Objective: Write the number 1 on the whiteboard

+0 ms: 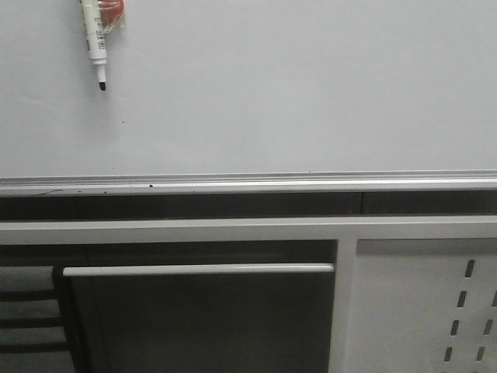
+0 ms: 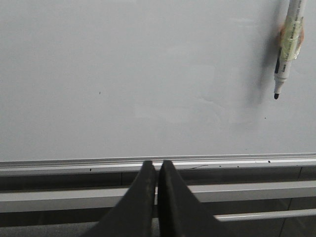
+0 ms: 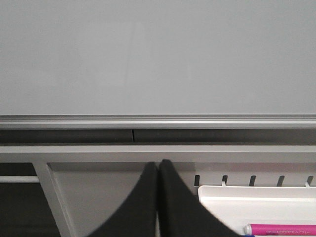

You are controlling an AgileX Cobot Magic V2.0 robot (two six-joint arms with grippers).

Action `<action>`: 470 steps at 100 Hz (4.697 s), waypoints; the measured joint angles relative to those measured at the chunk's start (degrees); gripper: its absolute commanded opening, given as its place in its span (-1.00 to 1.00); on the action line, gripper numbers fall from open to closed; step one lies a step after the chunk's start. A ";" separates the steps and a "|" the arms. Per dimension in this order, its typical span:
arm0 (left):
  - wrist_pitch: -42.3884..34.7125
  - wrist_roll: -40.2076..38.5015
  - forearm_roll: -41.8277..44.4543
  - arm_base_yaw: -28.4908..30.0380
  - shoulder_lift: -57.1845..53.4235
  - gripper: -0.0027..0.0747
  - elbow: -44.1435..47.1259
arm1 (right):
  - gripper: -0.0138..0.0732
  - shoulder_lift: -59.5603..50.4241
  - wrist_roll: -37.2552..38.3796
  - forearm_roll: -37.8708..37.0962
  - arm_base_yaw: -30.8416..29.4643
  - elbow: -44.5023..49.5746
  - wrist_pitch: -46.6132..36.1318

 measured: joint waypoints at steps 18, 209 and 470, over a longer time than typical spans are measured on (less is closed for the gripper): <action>0.00 0.00 0.00 0.00 0.00 -0.98 0.00 | -0.83 0.00 0.00 0.00 0.00 0.00 0.00; 4.98 5.39 -18.80 -3.72 28.38 -0.98 -23.76 | -0.78 30.32 -10.92 31.74 -0.09 -25.87 14.16; -16.42 7.02 -8.08 -26.37 66.15 -0.98 -36.40 | 0.20 37.24 -19.43 34.06 3.49 -30.59 17.81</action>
